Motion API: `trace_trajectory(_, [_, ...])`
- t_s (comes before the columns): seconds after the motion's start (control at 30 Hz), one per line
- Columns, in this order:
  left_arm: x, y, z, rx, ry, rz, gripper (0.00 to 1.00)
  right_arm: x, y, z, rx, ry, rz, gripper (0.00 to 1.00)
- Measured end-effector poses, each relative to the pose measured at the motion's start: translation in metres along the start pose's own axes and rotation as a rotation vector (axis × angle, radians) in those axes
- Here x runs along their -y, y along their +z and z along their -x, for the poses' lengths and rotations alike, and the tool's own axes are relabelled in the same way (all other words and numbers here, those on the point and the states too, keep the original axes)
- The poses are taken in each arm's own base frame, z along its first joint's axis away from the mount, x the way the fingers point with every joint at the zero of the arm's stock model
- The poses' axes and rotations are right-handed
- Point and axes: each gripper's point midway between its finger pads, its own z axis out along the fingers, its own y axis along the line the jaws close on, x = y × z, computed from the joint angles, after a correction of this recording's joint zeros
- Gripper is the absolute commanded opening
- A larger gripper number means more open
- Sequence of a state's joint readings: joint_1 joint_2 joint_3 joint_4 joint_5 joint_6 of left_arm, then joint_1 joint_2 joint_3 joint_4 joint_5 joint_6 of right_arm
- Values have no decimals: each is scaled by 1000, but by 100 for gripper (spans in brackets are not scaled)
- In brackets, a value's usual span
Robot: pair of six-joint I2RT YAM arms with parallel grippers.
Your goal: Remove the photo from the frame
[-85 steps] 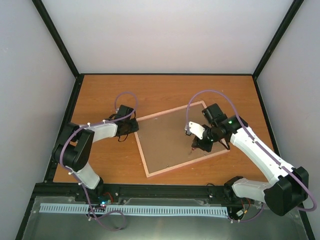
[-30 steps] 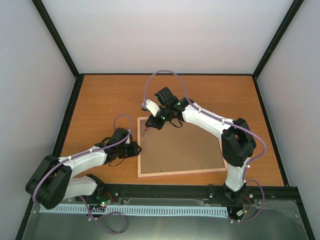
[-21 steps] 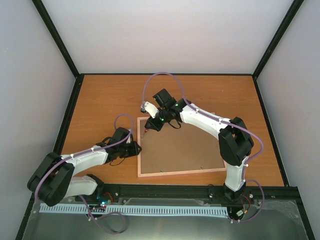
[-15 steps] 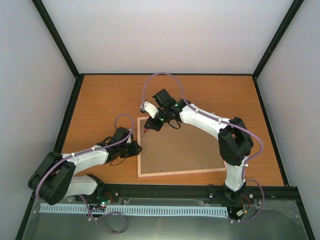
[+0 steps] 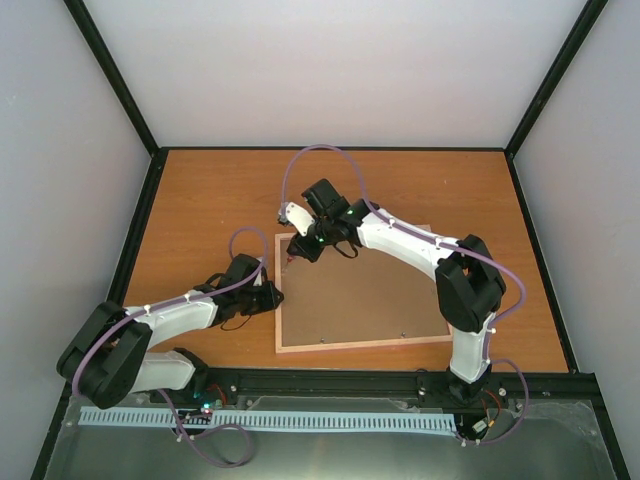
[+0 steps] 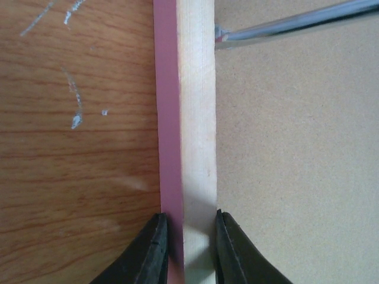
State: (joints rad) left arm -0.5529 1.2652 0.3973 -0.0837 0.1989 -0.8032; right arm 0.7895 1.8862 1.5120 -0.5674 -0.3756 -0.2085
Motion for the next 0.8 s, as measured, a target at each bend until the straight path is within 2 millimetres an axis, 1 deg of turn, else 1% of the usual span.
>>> trace_trajectory(0.47, [0,1,4,21,0,0,1,7,2,6,6,-18,-92,3])
trace_trajectory(0.53, [0,1,4,21,-1,-1,1,12,2,7,4,-24,-134,3])
trace_trajectory(0.67, [0,2,4,23,-3,-2,1,29,-2,8,-7,-24,-243,3])
trace_trajectory(0.8, [0,2,4,23,-5,-2,1,33,-5,7,-19,-19,-272,3])
